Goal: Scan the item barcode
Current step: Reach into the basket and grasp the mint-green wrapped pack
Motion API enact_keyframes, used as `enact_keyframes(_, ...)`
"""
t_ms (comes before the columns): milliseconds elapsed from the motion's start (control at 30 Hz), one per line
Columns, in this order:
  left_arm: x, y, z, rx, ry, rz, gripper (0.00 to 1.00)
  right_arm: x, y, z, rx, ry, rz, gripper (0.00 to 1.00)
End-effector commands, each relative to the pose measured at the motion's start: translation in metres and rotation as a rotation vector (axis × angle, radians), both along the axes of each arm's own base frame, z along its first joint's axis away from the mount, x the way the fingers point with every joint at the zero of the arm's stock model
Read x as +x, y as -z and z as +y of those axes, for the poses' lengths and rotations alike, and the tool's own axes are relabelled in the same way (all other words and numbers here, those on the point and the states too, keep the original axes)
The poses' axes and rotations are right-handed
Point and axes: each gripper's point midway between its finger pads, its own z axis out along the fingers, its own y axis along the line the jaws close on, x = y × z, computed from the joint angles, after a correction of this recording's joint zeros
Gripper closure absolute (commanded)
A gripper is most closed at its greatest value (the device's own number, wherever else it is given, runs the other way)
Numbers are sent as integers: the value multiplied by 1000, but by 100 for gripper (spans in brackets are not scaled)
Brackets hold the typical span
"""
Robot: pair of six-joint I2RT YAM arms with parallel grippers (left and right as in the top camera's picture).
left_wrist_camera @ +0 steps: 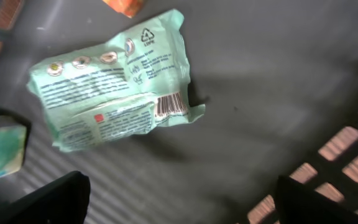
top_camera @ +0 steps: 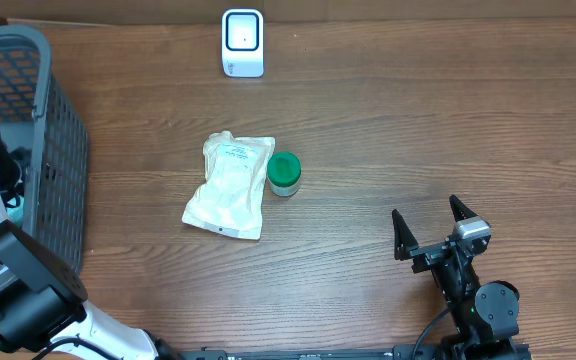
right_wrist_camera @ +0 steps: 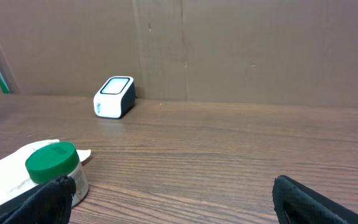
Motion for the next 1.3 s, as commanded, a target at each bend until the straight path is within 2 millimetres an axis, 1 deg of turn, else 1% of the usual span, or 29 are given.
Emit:
enact_keyframes(0, -8, 15, 6, 17, 62, 34, 2, 0, 1, -1, 3, 6, -5, 0)
enact_keyframes(133, -9, 24, 7, 18, 66, 29, 3, 0, 1, -1, 3, 6, -5, 0)
enact_keyframes(333, -4, 29, 11, 40, 85, 11, 3, 0, 1, -1, 3, 6, -5, 0)
enact_keyframes(467, 2, 32, 16, 58, 105, -3, 4, 0, 1, -1, 2, 6, -5, 0)
enact_keyframes(567, 6, 39, 19, 63, 108, -6, 5, 0, 1, -1, 3, 6, -5, 0)
enact_keyframes(667, 7, 50, 22, 60, 106, 11, 11, 0, 1, -1, 3, 6, -5, 0)
enact_keyframes(767, 6, 57, 31, 97, 93, 37, 17, 0, 1, -1, 2, 6, -5, 0)
enact_keyframes(867, 9, 59, 39, 128, 86, 36, 18, 0, 1, -1, 2, 6, -5, 0)
enact_keyframes(1000, 15, 62, 43, 142, 85, 17, 19, 0, 1, -1, 2, 6, -5, 0)
enact_keyframes(1133, 13, 75, 40, 118, 88, 40, 20, 0, 1, -1, 2, 6, -5, 0)
enact_keyframes(1167, 10, 82, 38, 100, 90, 61, 22, 0, 1, -1, 2, 6, -5, 0)
enact_keyframes(1267, 4, 93, 31, 60, 87, 89, 26, 0, 1, -1, 3, 6, -5, 0)
